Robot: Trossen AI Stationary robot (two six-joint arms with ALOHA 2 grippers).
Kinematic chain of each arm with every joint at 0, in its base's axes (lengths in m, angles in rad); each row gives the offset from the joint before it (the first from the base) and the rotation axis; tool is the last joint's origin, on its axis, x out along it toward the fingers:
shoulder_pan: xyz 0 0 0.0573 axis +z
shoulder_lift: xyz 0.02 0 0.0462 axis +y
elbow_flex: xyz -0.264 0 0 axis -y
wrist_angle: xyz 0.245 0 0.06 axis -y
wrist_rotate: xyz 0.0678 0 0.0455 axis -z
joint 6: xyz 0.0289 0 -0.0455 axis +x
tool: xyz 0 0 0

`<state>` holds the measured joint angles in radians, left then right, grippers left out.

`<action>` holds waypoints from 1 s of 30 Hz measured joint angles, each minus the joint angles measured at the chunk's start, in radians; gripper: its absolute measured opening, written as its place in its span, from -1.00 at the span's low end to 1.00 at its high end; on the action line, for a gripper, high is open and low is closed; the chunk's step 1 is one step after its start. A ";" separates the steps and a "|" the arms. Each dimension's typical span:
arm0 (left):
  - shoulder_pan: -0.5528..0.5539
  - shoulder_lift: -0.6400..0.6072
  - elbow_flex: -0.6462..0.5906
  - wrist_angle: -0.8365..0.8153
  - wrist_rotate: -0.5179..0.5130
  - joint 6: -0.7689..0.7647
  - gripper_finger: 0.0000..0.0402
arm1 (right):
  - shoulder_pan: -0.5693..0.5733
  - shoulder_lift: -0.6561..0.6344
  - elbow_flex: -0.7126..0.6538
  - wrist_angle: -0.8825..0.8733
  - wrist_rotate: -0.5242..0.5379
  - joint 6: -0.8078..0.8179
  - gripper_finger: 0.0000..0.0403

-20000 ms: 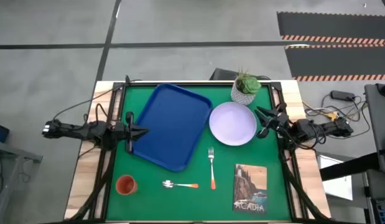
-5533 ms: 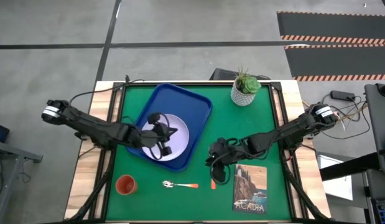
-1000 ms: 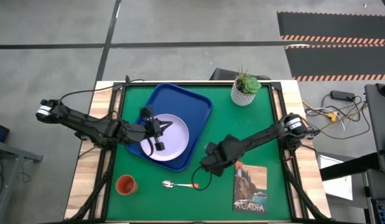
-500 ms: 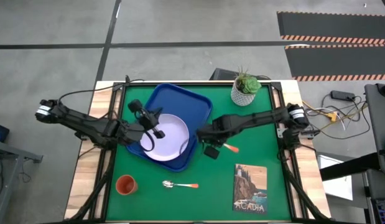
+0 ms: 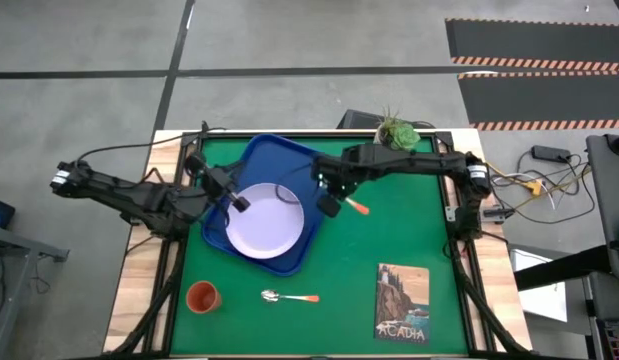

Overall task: Pick and place plate/cup/fork/spoon on tray
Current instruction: Put the orange fork on the blue tray on the right of the white plate

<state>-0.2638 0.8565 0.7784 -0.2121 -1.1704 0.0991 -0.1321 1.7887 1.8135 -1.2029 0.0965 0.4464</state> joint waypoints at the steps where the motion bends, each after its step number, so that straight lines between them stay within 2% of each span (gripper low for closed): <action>1: 0.000 -0.005 0.000 -0.016 0.001 -0.019 -1.00 | -0.010 0.000 0.006 0.006 0.000 -0.004 -0.95; 12: 0.000 -0.025 -0.004 -0.022 0.005 -0.039 -1.00 | -0.061 0.040 0.117 0.078 0.000 -0.097 -0.95; 18: 0.000 -0.032 -0.004 -0.024 0.007 -0.033 -1.00 | -0.071 0.183 0.303 0.051 -0.003 -0.183 -0.95; 24: 0.000 -0.039 -0.005 -0.024 0.007 -0.020 -1.00 | -0.105 0.354 0.544 -0.114 -0.009 -0.294 -0.95; 28: -0.001 -0.040 -0.005 -0.025 0.007 -0.006 -1.00 | -0.140 0.350 0.479 -0.063 -0.096 -0.356 -0.95; 30: -0.001 -0.040 -0.005 -0.024 0.007 -0.006 -1.00 | -0.162 0.349 0.468 -0.051 -0.105 -0.374 -0.95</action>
<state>-0.2646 0.8170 0.7738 -0.2364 -1.1633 0.0934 -0.2941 2.1376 2.2815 -1.2539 -0.0089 0.0723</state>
